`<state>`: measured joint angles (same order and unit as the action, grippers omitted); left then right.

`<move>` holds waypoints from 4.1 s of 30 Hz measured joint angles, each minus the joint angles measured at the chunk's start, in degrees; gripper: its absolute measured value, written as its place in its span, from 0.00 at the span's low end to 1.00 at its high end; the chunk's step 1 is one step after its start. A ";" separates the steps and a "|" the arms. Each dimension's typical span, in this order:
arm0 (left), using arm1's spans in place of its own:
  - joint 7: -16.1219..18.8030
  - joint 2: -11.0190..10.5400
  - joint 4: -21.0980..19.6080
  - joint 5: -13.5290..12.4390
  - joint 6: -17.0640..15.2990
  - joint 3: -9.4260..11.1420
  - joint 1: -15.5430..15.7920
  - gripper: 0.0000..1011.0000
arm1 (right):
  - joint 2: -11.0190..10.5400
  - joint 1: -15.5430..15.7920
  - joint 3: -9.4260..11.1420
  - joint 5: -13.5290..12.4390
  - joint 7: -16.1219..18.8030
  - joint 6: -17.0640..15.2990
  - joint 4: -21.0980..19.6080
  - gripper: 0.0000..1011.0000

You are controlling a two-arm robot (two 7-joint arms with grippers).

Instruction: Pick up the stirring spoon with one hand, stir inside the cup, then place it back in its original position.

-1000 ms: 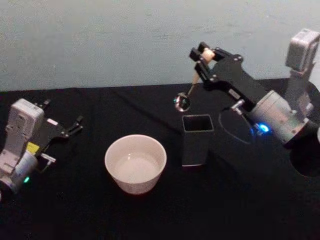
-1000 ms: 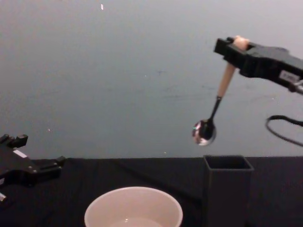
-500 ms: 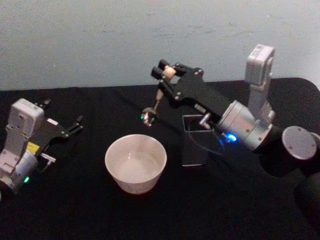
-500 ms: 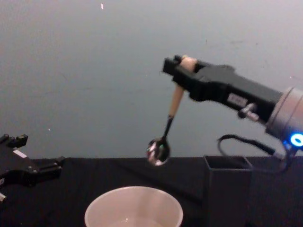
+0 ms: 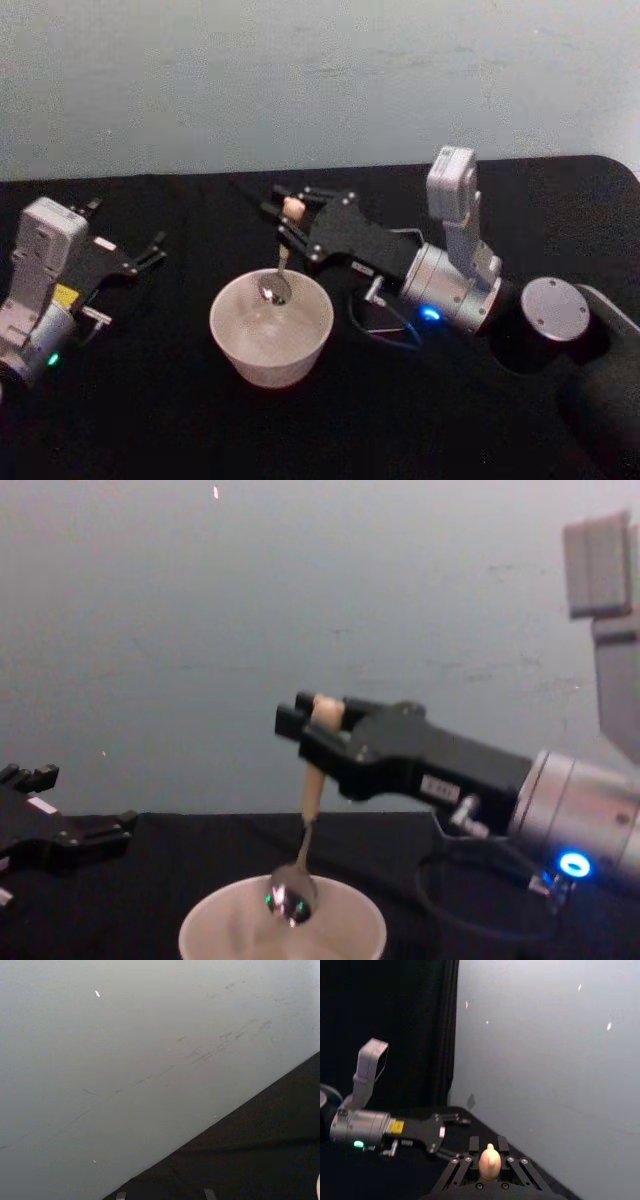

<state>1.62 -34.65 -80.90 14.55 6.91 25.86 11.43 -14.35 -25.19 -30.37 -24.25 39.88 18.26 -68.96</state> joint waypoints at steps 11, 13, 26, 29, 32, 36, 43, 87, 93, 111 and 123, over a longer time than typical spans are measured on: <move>0.00 0.00 0.00 0.00 0.00 0.00 0.00 0.99 | 1.74 -1.18 -1.62 2.54 -0.12 1.85 5.05 0.21; 0.00 0.00 0.00 0.00 0.00 0.00 0.00 0.99 | 2.01 -1.29 -1.72 2.86 -0.17 2.05 5.62 0.21; 0.00 0.00 0.00 0.00 0.00 0.00 0.00 0.99 | 2.35 -1.11 -1.93 4.16 -0.55 2.10 6.39 0.21; 0.00 0.00 0.00 0.00 0.00 0.00 0.00 0.99 | 2.25 -0.89 -1.67 4.17 -0.72 2.00 5.87 0.21; 0.00 0.00 0.00 0.00 0.00 0.00 0.00 0.99 | 1.86 -0.56 -1.29 4.19 -1.09 1.95 5.19 0.21; 0.00 0.00 0.00 0.00 0.00 0.00 0.00 0.99 | 0.99 0.13 -0.70 4.14 -1.23 1.81 3.86 0.21; 0.00 0.00 0.00 0.00 0.00 0.00 0.00 0.99 | -1.17 1.91 -0.25 3.81 -0.97 1.11 0.93 0.21; 0.00 0.00 0.00 0.00 0.00 0.00 0.00 0.99 | 1.52 -0.34 -0.96 5.08 -2.51 2.10 4.67 0.21; 0.00 0.00 0.00 0.00 0.00 0.00 0.00 0.99 | 0.53 0.57 -0.32 4.98 -2.46 1.58 3.02 0.21; 0.00 0.00 0.00 0.00 0.00 0.00 0.00 0.99 | -4.36 6.64 -0.94 2.86 -0.05 -0.67 -6.69 0.21; 0.00 0.00 0.00 0.00 0.00 0.00 0.00 0.99 | -0.90 4.47 -2.43 3.17 -1.38 -0.17 -3.63 0.21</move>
<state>1.62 -34.64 -80.90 14.55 6.91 25.86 11.43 -15.25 -20.72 -32.80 -21.08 38.50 18.09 -72.59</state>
